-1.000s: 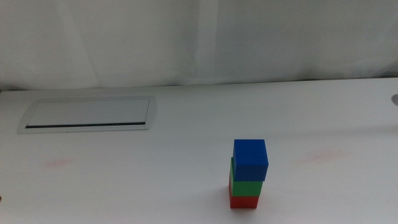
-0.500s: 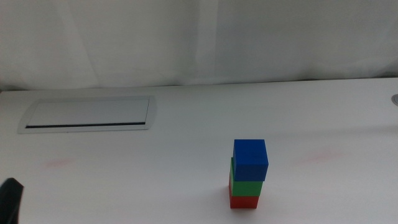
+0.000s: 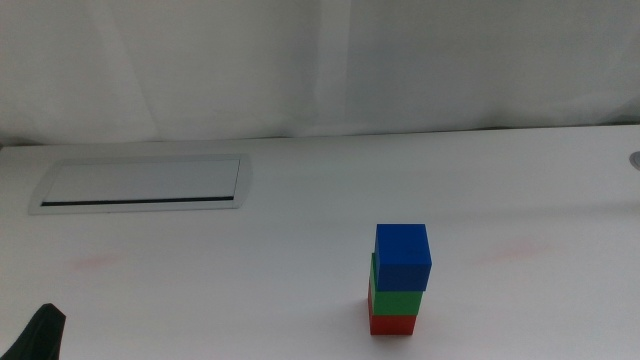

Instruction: Stack red cubes first, then green, then blue cubes in a specific spot.

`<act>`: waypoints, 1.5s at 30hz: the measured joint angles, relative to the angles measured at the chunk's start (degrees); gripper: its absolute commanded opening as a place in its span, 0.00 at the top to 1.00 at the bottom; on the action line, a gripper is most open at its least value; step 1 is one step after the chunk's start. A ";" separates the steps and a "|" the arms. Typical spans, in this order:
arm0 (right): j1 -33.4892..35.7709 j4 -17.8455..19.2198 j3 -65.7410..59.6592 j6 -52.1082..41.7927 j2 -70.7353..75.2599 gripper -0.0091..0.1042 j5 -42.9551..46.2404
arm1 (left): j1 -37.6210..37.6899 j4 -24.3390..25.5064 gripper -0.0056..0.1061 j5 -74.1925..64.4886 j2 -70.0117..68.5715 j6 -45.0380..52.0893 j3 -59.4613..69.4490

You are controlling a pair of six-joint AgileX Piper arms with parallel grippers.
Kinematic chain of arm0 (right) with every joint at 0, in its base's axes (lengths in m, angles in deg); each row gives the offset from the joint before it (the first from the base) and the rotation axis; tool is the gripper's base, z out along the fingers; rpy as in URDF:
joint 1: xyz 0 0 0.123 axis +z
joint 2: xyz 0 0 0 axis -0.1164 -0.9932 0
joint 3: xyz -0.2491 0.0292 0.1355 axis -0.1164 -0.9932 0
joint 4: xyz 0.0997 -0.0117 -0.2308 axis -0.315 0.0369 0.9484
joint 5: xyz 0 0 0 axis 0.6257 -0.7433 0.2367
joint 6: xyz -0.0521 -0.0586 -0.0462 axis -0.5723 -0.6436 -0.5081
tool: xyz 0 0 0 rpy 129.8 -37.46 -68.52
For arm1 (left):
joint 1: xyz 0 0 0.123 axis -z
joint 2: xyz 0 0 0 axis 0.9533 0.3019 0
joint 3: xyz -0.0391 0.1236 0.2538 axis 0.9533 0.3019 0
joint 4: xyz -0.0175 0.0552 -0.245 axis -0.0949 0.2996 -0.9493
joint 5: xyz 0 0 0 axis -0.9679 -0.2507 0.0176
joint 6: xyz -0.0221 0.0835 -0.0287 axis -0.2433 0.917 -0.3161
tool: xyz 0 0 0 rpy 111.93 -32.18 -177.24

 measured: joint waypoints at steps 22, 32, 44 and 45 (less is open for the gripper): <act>0.00 7.27 0.00 0.00 0.00 0.94 -5.73 | 0.00 0.00 0.97 -1.90 0.00 0.67 0.00; 0.00 8.05 -6.65 0.12 0.00 0.94 -1.98 | 0.00 0.00 0.97 -2.00 0.00 1.16 0.00; 0.00 8.05 -11.25 0.12 0.00 0.94 8.31 | 0.00 0.00 0.97 -2.00 0.00 -0.34 0.00; 0.00 8.05 -11.25 0.12 0.00 0.94 8.59 | 0.00 0.00 0.97 -2.00 0.00 -0.34 0.00</act>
